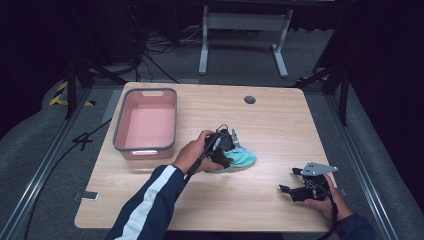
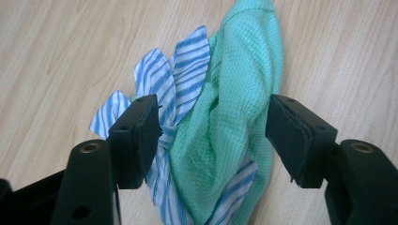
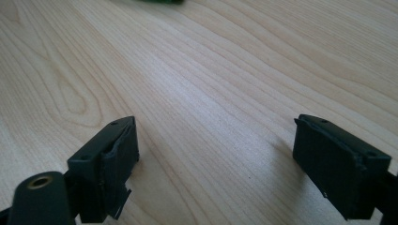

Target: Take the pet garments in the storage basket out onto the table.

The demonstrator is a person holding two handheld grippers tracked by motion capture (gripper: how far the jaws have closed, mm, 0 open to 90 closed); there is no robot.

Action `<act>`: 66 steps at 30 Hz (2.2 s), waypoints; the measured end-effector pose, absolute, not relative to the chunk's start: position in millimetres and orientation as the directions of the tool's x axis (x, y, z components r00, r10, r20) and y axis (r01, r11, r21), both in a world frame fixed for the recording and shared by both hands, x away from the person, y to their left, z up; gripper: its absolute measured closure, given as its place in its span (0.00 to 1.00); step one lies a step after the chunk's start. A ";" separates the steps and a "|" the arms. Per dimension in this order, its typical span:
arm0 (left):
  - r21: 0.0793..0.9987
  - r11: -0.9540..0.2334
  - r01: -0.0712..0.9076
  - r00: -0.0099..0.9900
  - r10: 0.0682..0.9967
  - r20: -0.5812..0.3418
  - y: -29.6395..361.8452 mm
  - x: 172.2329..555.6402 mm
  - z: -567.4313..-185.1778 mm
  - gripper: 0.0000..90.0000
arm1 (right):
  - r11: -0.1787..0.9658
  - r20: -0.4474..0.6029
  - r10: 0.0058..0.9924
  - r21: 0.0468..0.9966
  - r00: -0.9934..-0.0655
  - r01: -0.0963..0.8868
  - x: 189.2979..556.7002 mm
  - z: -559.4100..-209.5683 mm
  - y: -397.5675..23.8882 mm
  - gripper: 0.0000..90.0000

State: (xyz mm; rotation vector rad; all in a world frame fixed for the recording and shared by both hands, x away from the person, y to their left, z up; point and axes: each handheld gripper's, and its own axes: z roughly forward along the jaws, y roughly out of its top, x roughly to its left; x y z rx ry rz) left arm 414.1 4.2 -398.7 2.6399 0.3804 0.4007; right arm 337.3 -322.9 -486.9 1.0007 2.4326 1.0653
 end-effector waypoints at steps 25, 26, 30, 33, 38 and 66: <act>0.463 -0.879 0.116 0.931 0.258 0.257 38.1 379.8 -376.6 0.36 | 0.479 0.005 0.704 0.735 -0.710 0.480 337.1 -486.9 -322.7 0.17; 0.463 -0.879 0.113 0.932 0.256 0.258 41.0 378.6 -376.6 0.36 | 0.479 0.005 0.704 0.735 -0.710 0.480 337.1 -486.9 -322.7 0.17; 0.467 -0.877 0.114 0.930 0.260 0.260 50.7 375.9 -377.3 0.35 | 0.479 0.005 0.704 0.735 -0.710 0.480 337.1 -486.9 -322.7 0.17; 0.466 -0.876 0.122 0.929 0.267 0.258 58.0 373.6 -378.4 0.34 | 0.479 0.005 0.704 0.735 -0.710 0.480 337.1 -486.9 -322.7 0.17; 0.461 -0.880 0.117 0.929 0.261 0.262 69.0 368.9 -380.1 0.32 | 0.479 0.005 0.705 0.735 -0.710 0.480 337.1 -486.9 -322.7 0.17; 0.459 -0.861 0.219 0.884 0.375 0.281 147.6 347.2 -403.9 0.29 | 0.479 0.003 0.706 0.735 -0.708 0.480 336.9 -486.9 -322.6 0.17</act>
